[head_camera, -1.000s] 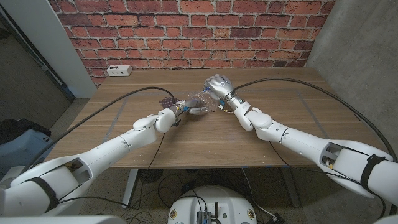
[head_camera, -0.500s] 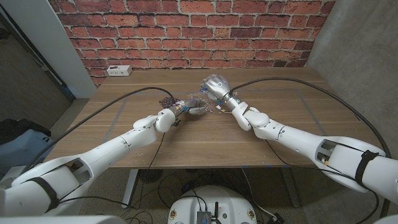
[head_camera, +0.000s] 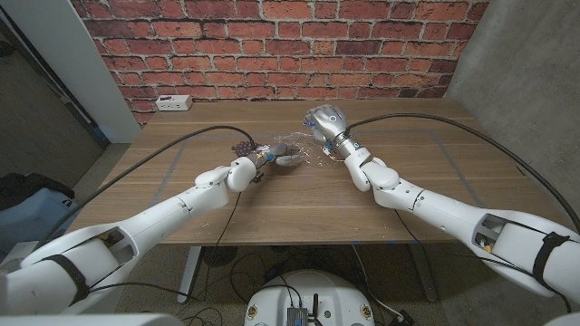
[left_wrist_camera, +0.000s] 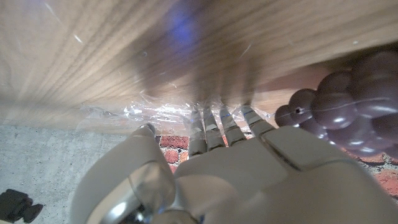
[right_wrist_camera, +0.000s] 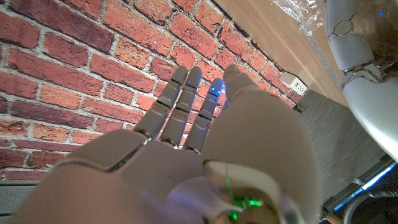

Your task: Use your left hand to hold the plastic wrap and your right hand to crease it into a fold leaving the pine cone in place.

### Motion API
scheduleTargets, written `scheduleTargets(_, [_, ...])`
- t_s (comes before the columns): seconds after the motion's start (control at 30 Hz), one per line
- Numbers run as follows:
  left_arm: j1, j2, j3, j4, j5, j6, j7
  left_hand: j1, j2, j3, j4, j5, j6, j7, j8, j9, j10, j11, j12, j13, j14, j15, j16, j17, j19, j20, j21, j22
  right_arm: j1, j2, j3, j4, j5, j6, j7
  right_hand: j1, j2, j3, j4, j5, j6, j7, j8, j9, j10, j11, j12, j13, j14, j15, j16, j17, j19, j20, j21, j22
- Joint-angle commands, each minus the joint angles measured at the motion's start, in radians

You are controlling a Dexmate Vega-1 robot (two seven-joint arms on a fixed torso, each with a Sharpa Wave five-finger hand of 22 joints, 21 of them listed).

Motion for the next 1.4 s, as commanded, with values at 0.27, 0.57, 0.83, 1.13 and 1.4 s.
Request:
scheduleTargets(0.27, [-0.029, -0.024, 0.022, 0.032, 0.010, -0.039, -0.008, -0.009, -0.005, 0.000, -0.007, 0.008, 0.001, -0.001, -0.001, 0.001, 0.001, -0.006, -0.003, 0.002, 0.004, 0.000, -0.002, 0.001, 0.002, 0.003, 0.004, 0.005, -0.199, -0.148, 0.177, -0.350, 0.117, -0.061, 0.191, -0.179, 0.006, -0.023, 0.086, 0.003, -0.069, 0.029, -0.055, -0.006, -0.044, 0.044, -0.030, 0.004, -0.043, -0.134, -0.054, -0.013, -0.015, 0.037, 0.004, -0.003])
scheduleTargets(0.57, [-0.024, -0.022, 0.022, 0.016, 0.012, -0.028, -0.015, -0.010, -0.003, 0.001, -0.009, 0.009, -0.002, -0.002, -0.002, 0.001, -0.001, -0.004, -0.004, 0.002, 0.001, 0.000, -0.002, 0.001, 0.002, 0.003, 0.004, 0.005, -0.253, -0.181, 0.217, -0.407, 0.149, -0.083, 0.260, -0.189, 0.009, -0.012, 0.082, 0.004, -0.096, 0.034, -0.071, -0.006, -0.070, 0.054, -0.042, 0.005, -0.053, -0.124, -0.069, -0.018, -0.024, 0.044, 0.001, -0.004])
scheduleTargets(0.83, [-0.017, -0.017, 0.021, 0.005, 0.013, -0.018, -0.016, -0.011, -0.002, 0.002, -0.011, 0.009, -0.005, -0.001, -0.003, 0.001, -0.003, -0.004, -0.005, 0.002, 0.000, 0.001, -0.003, 0.001, 0.003, 0.004, 0.004, 0.005, -0.295, -0.213, 0.242, -0.458, 0.162, -0.114, 0.326, -0.202, 0.000, -0.004, 0.075, 0.004, -0.130, 0.041, -0.090, -0.007, -0.099, 0.062, -0.056, 0.007, -0.070, -0.117, -0.085, -0.024, -0.035, 0.051, -0.002, -0.004])
scheduleTargets(1.13, [-0.009, -0.010, 0.017, -0.010, 0.014, -0.006, -0.020, -0.013, -0.001, 0.003, -0.012, 0.009, -0.009, -0.001, -0.004, 0.001, -0.006, -0.002, -0.006, 0.002, -0.004, 0.003, -0.003, 0.001, 0.002, 0.007, 0.004, 0.005, -0.333, -0.253, 0.261, -0.514, 0.160, -0.146, 0.391, -0.218, -0.015, -0.003, 0.070, 0.003, -0.155, 0.046, -0.102, -0.007, -0.118, 0.069, -0.063, 0.008, -0.093, -0.110, -0.102, -0.027, -0.045, 0.059, -0.006, -0.005])
scheduleTargets(1.4, [-0.007, -0.008, 0.016, -0.013, 0.014, -0.006, -0.019, -0.014, -0.001, 0.004, -0.014, 0.009, -0.011, -0.001, -0.004, 0.001, -0.007, -0.002, -0.006, 0.002, -0.005, 0.004, -0.003, 0.001, 0.002, 0.010, 0.004, 0.005, -0.349, -0.277, 0.270, -0.541, 0.160, -0.161, 0.454, -0.227, -0.024, -0.001, 0.064, 0.003, -0.173, 0.048, -0.109, -0.007, -0.133, 0.075, -0.069, 0.009, -0.110, -0.104, -0.113, -0.029, -0.051, 0.060, -0.009, -0.006])
